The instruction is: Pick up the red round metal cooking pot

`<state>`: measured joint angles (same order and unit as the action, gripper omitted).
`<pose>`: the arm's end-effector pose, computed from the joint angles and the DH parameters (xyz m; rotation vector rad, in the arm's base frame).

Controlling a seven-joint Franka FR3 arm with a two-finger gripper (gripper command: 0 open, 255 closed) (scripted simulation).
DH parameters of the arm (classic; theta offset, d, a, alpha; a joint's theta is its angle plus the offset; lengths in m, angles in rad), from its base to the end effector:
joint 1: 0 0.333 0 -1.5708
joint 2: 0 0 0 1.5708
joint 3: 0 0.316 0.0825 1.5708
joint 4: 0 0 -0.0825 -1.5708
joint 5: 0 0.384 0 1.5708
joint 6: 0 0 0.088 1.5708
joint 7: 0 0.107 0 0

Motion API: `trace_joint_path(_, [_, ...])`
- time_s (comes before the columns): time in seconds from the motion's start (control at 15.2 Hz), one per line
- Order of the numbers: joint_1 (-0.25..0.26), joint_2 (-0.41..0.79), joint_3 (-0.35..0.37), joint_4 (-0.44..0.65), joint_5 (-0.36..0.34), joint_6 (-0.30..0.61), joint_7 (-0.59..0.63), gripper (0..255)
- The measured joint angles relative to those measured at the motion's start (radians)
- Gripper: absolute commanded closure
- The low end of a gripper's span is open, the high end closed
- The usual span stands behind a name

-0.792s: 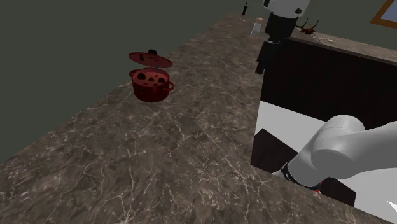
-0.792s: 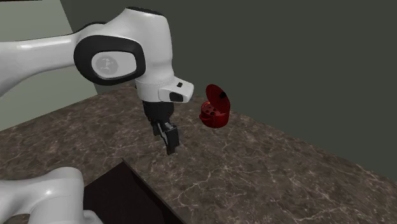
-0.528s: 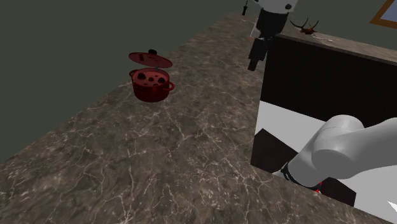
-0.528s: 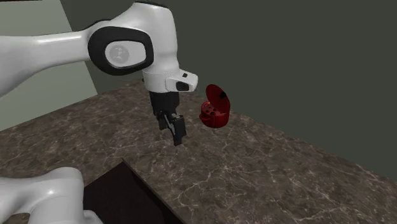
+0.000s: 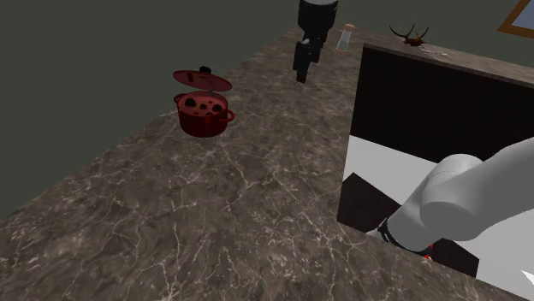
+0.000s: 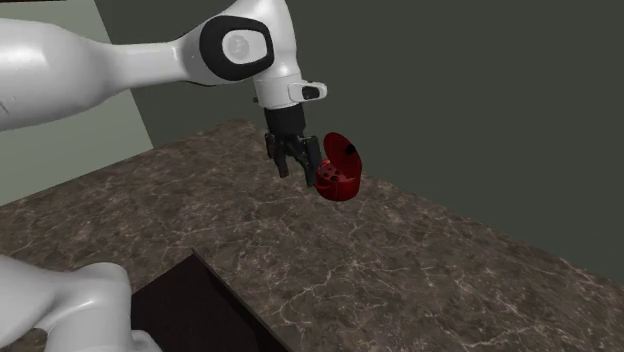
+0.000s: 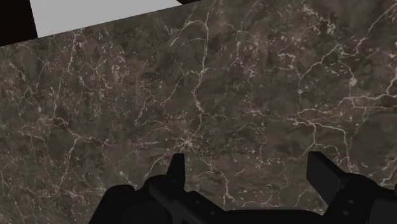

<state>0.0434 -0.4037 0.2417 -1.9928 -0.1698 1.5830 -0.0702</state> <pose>0.4101 0.1215 0.6214 2.8360 0.4857 0.0132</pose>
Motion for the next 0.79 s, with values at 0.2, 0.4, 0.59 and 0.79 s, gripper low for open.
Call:
trace_joint_path(0.2, [0.008,0.101,0.063,0.091,-0.076,-0.001,0.029,0])
trace_joint_path(0.4, [0.024,0.226,0.137,0.215,-0.169,-0.028,0.073,0])
trace_joint_path(0.59, [0.049,0.341,0.193,0.324,-0.276,-0.061,0.102,0])
trace_joint_path(0.79, [0.095,0.475,0.244,0.455,-0.400,-0.114,0.130,0])
